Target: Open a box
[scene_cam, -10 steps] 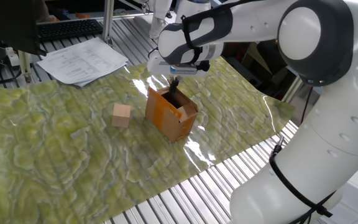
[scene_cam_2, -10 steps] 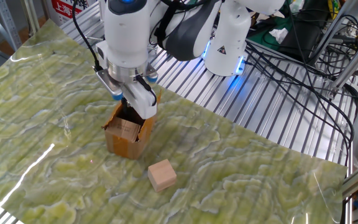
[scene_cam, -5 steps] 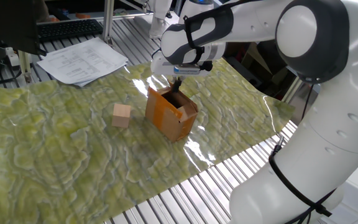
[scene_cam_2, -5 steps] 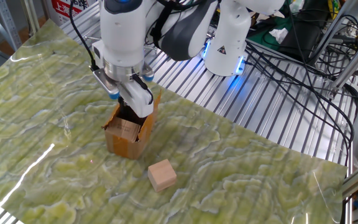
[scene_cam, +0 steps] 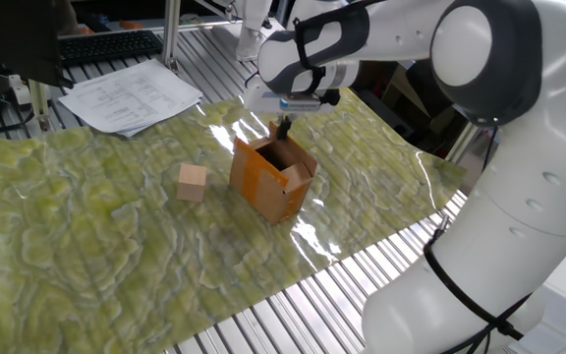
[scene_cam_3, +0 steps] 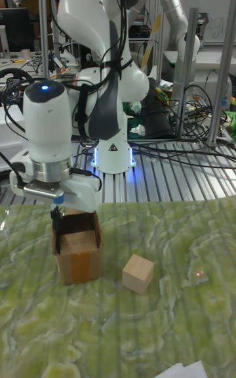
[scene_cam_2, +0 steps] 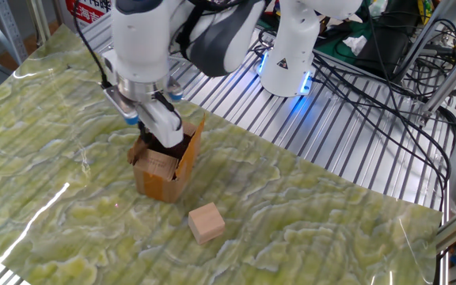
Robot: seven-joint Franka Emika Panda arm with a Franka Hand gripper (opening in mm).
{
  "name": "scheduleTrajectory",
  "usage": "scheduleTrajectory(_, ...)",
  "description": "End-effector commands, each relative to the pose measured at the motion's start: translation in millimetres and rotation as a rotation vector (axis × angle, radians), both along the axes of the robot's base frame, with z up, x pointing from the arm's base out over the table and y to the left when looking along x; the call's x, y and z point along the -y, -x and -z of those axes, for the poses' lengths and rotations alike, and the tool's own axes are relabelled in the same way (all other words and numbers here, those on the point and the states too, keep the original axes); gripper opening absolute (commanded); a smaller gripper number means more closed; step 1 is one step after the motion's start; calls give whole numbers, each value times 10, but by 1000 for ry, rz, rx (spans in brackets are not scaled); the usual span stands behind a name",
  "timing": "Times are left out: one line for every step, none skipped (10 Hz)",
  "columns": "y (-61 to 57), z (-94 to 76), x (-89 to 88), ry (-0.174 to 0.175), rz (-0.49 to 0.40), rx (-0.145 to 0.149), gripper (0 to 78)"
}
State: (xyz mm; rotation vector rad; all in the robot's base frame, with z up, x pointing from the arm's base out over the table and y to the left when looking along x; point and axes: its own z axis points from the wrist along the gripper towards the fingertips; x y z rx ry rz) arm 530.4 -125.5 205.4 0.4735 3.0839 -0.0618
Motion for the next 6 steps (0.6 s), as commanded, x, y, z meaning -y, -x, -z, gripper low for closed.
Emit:
scheduleTrajectory(-60,-2,49,9,-50,-3,0)
scheduleTrajectory(-76,6,62,10,-62,-3,0)
scheduleTrajectory(-140,36,109,12,-83,-2,0)
scheduleTrajectory(-193,60,152,16,-88,0,0)
scheduleTrajectory(-218,72,175,17,-88,-1,0)
scheduleTrajectory(-275,95,225,16,-91,-2,0)
